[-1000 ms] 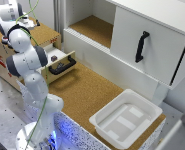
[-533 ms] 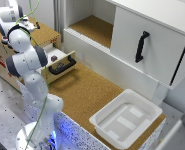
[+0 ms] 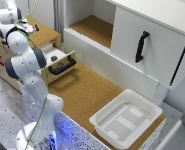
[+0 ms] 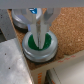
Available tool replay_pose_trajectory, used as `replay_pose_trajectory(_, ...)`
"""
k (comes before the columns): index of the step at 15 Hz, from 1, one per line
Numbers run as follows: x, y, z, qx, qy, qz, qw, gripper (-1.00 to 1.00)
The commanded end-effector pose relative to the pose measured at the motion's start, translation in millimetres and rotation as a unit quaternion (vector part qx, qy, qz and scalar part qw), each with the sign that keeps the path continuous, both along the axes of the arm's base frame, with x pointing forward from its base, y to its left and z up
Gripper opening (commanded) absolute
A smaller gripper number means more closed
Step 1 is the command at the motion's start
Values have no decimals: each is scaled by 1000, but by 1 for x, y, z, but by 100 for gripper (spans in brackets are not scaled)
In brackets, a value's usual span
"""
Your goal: Push down the green button to turn off the green light
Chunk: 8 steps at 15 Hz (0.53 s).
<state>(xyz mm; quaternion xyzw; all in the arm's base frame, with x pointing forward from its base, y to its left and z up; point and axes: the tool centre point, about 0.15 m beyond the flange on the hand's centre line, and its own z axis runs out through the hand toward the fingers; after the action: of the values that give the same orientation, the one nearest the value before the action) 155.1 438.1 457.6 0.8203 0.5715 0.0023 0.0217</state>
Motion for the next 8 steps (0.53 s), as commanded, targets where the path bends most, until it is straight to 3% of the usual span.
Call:
replay_pose_trajectory(1, 0, -18, -15, 38, -8, 12, 999, -100)
replay_pose_trajectory(5, 25, -38, 70, 14, -71, -8, 997, -100)
replay_pose_trajectory(8, 39, -51, 96, 4, -88, -28, 996, -100)
